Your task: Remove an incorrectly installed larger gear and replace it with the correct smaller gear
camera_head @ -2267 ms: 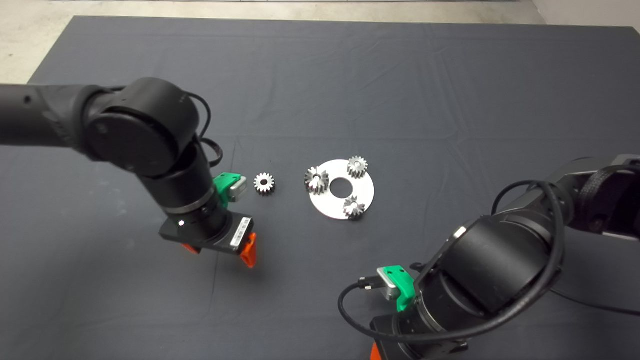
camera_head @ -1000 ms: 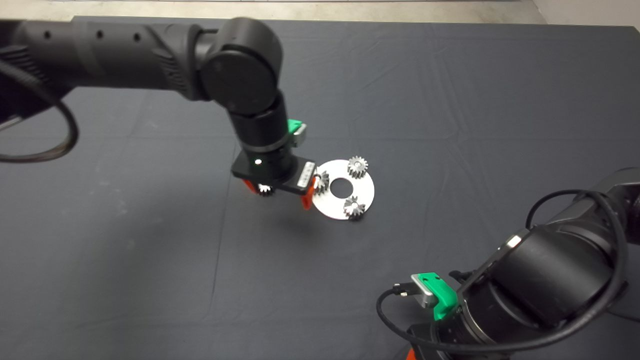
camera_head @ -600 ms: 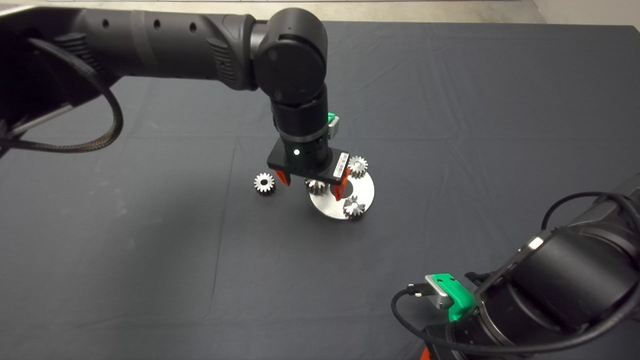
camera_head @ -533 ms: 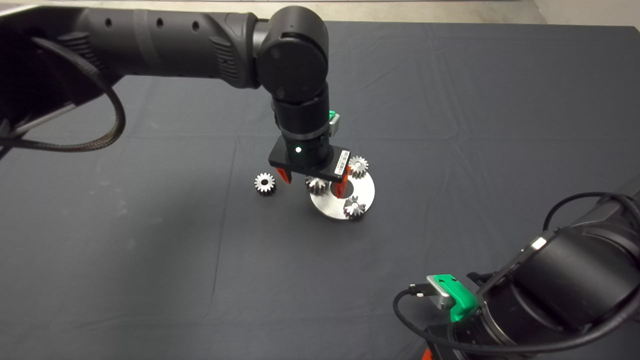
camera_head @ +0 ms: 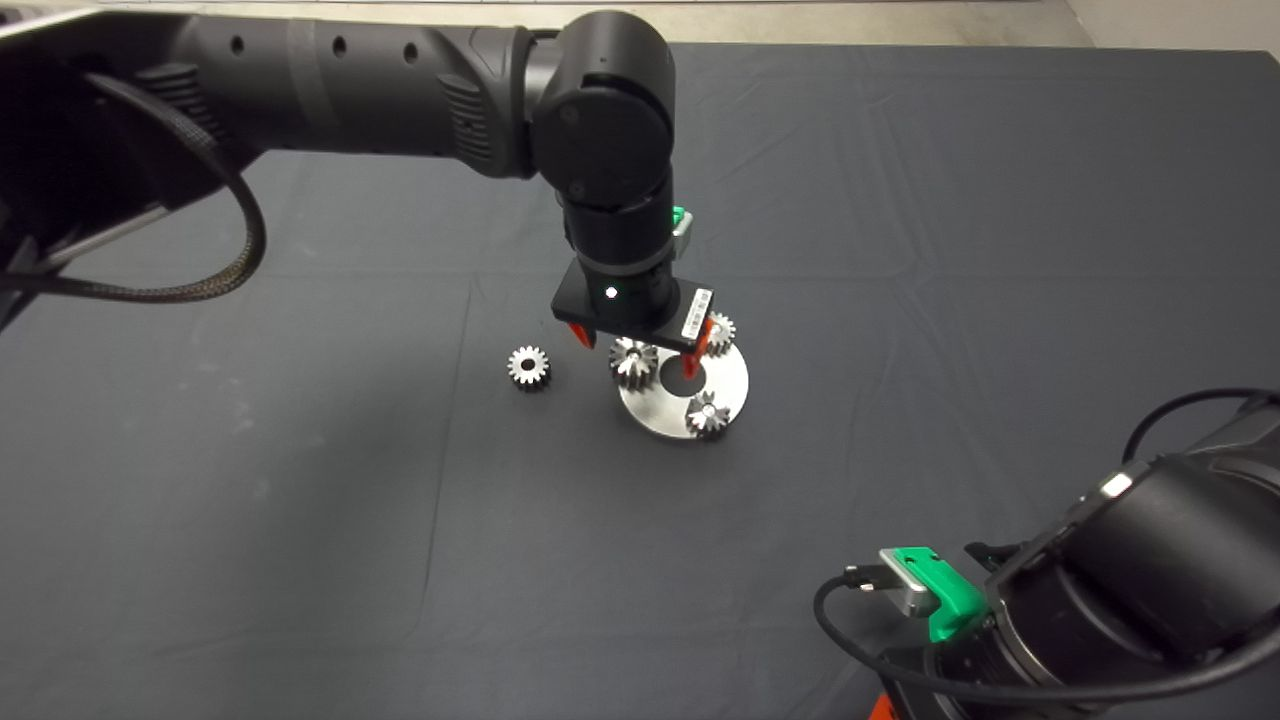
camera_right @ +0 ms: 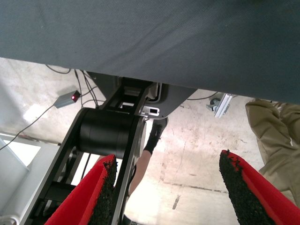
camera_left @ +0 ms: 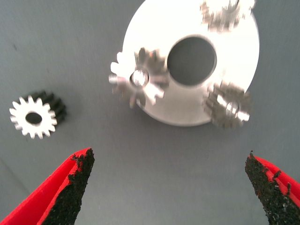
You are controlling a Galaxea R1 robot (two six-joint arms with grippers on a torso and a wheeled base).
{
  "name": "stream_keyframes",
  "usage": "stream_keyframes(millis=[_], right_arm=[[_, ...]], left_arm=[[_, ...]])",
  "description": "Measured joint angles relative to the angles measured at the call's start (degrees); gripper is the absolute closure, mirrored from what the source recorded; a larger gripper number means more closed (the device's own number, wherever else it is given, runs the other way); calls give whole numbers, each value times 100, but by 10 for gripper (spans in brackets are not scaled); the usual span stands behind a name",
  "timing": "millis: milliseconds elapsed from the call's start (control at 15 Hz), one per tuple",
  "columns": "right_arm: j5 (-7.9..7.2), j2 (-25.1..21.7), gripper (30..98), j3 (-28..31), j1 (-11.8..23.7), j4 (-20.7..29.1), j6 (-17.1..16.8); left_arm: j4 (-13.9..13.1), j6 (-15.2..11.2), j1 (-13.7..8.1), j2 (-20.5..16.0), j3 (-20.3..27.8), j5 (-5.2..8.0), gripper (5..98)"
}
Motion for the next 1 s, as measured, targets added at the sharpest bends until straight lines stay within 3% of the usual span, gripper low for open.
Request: stream_keyframes(millis=[400,533,733,1000], right_arm=[[0,-17,701,27,1,0,-60],[2,-17,701,40,4,2,-66],[2,-17,701,84,30,6,-79],[0,-15,701,88,30,9,-82]], left_arm=[[336,-27,43,43,-2,-2,206],[532,-27,222,45,-2,-2,206],[593,1,540,150,-157,15,206],[641,285,540,425,-649,22,206]])
